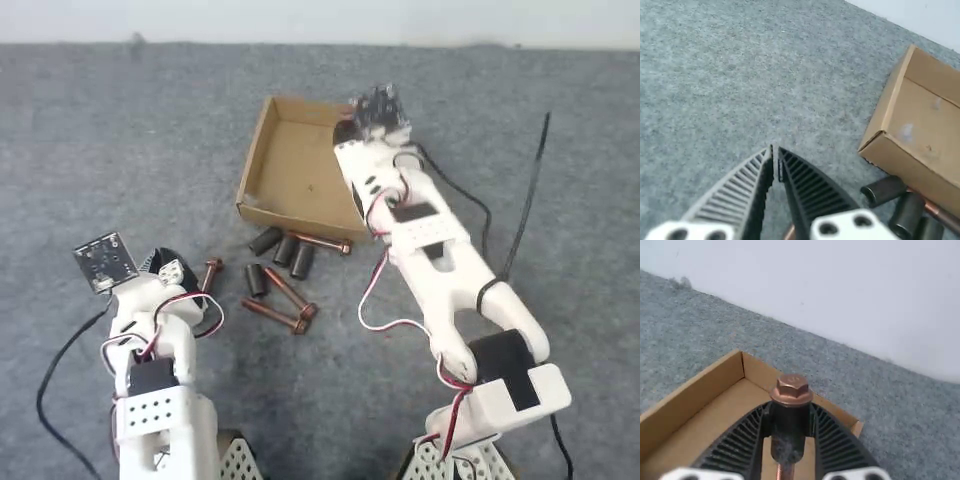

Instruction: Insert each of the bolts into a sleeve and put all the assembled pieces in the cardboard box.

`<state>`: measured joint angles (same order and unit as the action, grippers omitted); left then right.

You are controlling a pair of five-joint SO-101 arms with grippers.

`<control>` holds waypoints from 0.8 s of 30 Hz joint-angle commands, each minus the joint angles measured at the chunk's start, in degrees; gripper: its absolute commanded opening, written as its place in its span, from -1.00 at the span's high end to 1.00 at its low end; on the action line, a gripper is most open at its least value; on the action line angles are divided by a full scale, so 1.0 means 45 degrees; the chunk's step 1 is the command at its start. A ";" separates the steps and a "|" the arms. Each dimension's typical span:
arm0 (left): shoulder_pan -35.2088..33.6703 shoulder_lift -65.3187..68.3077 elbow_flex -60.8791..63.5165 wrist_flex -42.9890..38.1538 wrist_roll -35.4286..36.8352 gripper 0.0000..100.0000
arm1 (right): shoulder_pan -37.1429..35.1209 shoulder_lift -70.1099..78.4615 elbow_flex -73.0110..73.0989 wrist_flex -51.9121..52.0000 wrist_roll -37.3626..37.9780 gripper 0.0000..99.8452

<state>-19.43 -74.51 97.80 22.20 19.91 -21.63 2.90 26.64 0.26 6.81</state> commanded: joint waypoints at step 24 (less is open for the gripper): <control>0.0000 -0.0332 -0.0186 -0.0098 -0.0098 0.97 | -0.0029 0.7062 -1.3284 1.3548 -0.2462 0.99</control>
<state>-19.43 -74.51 97.80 22.20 19.91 -21.63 34.99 -25.93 58.99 -3.91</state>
